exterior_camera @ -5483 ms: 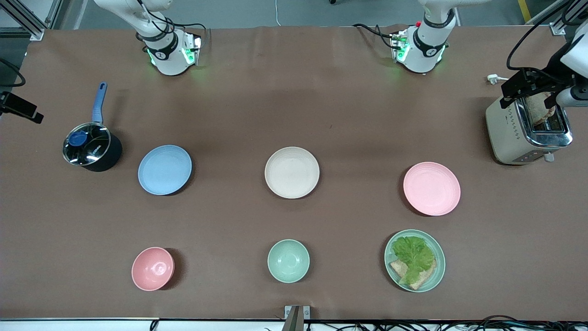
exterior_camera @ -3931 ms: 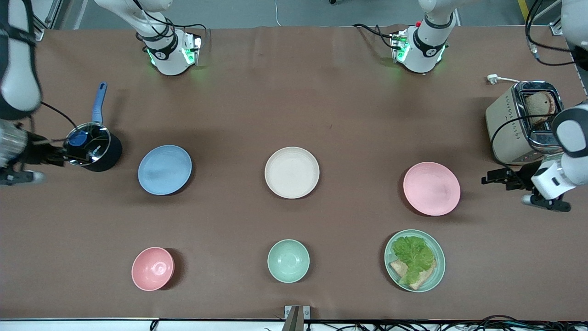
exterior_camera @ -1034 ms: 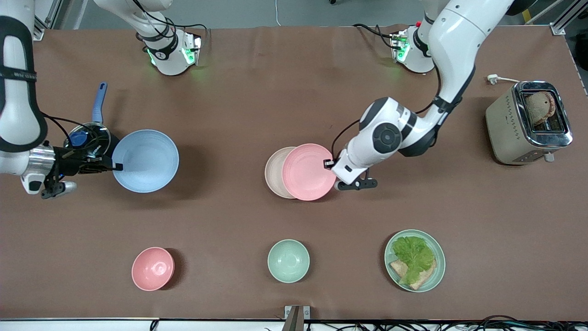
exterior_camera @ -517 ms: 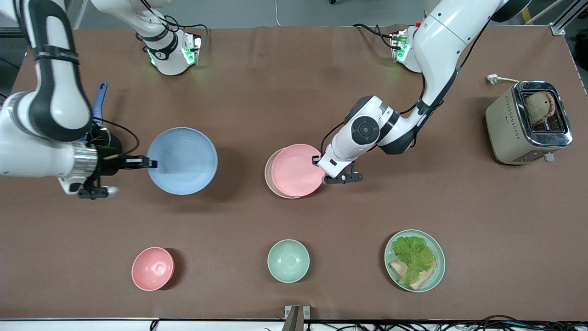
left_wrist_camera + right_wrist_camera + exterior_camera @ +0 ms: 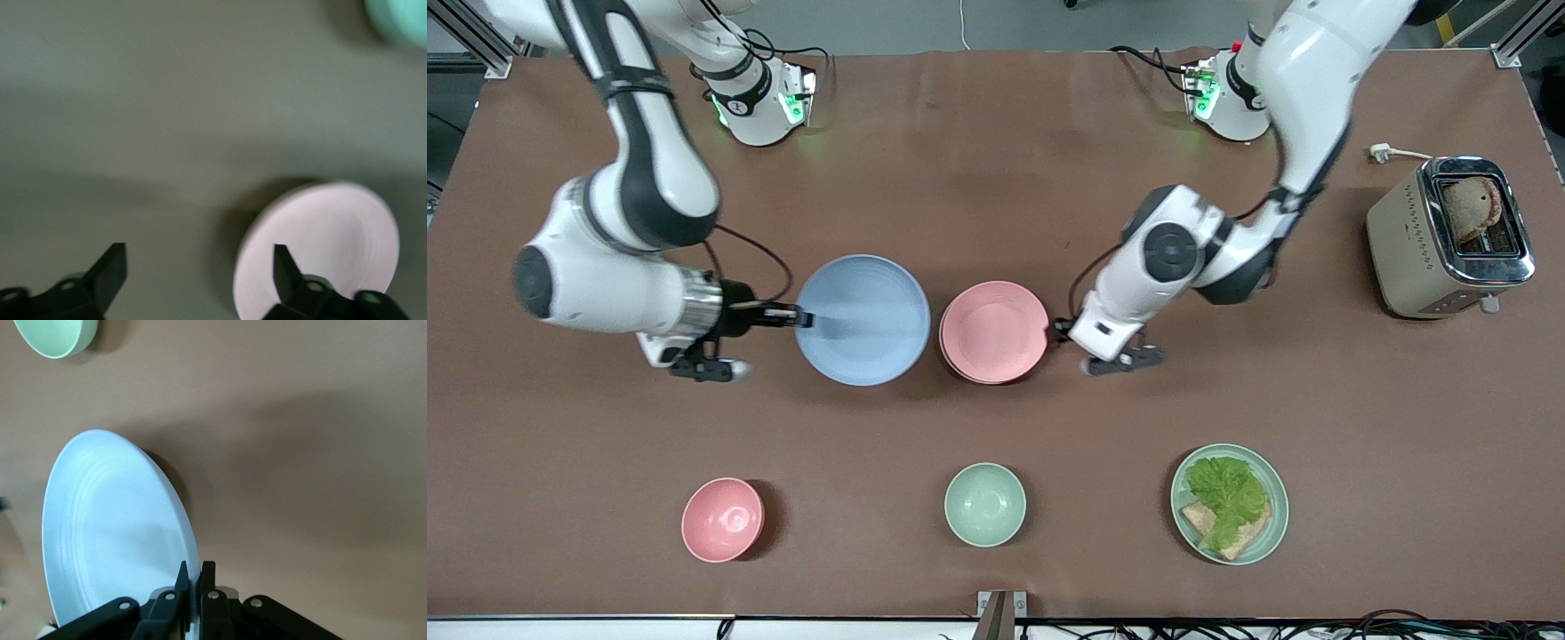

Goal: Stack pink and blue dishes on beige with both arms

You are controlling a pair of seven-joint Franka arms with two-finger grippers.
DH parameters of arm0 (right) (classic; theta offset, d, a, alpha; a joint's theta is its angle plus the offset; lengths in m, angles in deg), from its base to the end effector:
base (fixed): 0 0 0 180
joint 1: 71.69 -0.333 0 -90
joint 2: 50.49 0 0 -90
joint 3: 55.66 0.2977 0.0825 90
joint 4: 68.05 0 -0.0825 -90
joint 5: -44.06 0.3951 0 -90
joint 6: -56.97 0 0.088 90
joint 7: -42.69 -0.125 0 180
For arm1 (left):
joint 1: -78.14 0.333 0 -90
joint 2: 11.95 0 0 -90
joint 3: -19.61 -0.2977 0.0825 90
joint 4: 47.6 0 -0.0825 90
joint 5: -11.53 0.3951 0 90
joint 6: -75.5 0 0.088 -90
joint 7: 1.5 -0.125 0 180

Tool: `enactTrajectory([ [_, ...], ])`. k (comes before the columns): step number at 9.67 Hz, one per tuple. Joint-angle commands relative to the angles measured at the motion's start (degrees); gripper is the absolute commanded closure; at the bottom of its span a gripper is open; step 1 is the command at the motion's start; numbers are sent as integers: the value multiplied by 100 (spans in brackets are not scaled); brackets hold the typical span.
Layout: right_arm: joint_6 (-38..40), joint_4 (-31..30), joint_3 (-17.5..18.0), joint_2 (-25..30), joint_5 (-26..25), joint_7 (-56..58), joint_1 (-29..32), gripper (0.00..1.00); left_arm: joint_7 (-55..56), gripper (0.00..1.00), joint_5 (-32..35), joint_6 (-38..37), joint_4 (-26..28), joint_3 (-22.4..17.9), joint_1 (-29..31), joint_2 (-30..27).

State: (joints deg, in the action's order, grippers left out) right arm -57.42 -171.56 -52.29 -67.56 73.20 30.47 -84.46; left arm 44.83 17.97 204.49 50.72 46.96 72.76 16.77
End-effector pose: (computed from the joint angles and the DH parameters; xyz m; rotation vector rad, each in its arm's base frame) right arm 0.5927 0.2090 0.3390 -2.6885 0.2328 0.2996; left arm 0.5842 -0.3392 0.2931 2.9626 0.3440 -0.0167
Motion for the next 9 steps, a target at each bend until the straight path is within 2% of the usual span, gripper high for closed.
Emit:
enactTrajectory([
  [1,-722,-292,654,-163,-75,-604,29,98,-577,0,461,-1258,-758,-19,579,-418],
  [3,-1205,-275,1015,-498,-57,-1263,-172,98,-993,0,762,-2050,-1305,16,975,-778],
  [4,-1469,-292,1016,-725,-57,-1405,-391,98,-1386,0,771,-2272,-1437,-36,1090,-1102],
  [6,-2005,-292,1025,-1008,-57,-1485,-638,97,-2754,0,631,-2658,-1465,50,1922,-1596],
  [8,-2183,-353,1016,-1114,-57,-1529,-770,96,-3278,0,438,-3246,-1474,7,2118,-2053],
  [9,-2279,-371,1016,-1141,-57,-1530,-815,96,-3558,0,411,-3563,-1622,-2,2189,-2098],
])
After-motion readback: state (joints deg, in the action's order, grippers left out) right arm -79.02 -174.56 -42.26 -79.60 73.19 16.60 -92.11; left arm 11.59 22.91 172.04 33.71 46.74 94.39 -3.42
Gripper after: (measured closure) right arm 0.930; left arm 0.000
